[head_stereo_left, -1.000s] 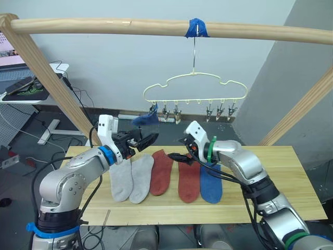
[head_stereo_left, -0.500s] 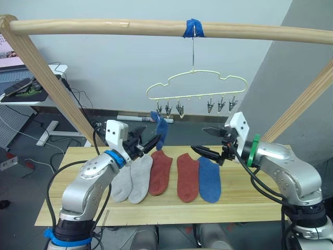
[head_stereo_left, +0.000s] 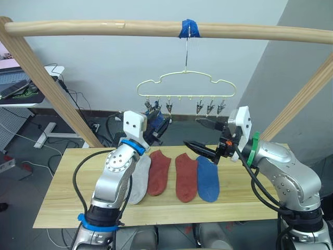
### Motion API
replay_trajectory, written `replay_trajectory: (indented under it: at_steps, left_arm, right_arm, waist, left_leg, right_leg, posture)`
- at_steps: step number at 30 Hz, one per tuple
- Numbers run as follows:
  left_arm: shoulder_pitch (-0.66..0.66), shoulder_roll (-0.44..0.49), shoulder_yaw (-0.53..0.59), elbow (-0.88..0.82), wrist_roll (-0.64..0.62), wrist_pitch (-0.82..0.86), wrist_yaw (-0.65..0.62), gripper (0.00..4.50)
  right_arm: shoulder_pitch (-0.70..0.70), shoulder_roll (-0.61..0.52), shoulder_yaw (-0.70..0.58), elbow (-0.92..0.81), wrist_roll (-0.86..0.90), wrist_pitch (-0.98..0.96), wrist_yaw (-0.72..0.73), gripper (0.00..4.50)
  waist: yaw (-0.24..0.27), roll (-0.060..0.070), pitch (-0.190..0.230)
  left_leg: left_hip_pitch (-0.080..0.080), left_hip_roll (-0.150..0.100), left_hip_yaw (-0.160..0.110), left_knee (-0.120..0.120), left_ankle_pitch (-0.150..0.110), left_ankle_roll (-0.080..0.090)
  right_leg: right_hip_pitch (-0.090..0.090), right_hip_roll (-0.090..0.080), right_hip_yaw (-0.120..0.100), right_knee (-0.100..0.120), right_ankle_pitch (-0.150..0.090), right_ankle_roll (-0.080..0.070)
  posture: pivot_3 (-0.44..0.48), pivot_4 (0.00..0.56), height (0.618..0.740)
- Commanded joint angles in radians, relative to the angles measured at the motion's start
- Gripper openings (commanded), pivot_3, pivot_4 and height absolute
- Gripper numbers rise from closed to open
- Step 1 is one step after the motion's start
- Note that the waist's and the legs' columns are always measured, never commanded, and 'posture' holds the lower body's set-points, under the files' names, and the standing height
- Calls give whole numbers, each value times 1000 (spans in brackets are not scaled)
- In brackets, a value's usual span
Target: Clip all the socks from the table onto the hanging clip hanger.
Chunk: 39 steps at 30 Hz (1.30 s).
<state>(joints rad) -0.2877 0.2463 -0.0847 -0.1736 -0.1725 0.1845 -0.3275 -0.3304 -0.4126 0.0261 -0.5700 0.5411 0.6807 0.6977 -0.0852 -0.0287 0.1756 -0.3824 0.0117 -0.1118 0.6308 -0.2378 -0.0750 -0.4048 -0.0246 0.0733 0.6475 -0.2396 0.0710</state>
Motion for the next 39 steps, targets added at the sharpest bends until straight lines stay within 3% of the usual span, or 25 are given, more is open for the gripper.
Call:
replay_trajectory:
  at_steps: [1,5,19,23,39]
  left_arm:
    - [-17,-15,-6,26,47,-72,19,2130]
    - [-36,-57,20,70,51,-93,55,2130]
    - [-70,-75,42,167,40,-136,55,2130]
    - [-75,-81,46,177,44,-138,56,1331]
    - [-100,-96,65,236,58,-163,79,1331]
  right_arm:
    - [-23,2,7,9,-13,-70,4,4500]
    - [-51,6,22,50,-39,-122,1,4500]
    - [-86,13,44,99,-65,-178,-17,4500]
    - [-83,9,43,98,-64,-178,-19,4500]
    - [-89,3,60,86,-49,-180,-2,4500]
  waist:
    - [-3,0,0]
    - [-3,0,0]
    - [-3,0,0]
    - [-3,0,0]
    - [-5,0,0]
  left_leg:
    - [0,0,0,0,0,0]
    - [0,0,0,0,0,0]
    - [0,1,-1,0,0,0]
    - [0,1,-1,0,0,0]
    - [0,1,-1,0,0,0]
  right_leg:
    - [0,0,0,0,0,0]
    - [0,0,0,0,1,-2]
    - [0,1,0,1,1,-2]
    - [0,1,0,1,2,-2]
    - [0,1,0,1,2,-4]
  posture:
    - [-128,122,740]
    - [-126,124,740]
    - [-125,129,740]
    - [-130,130,740]
    - [-146,120,740]
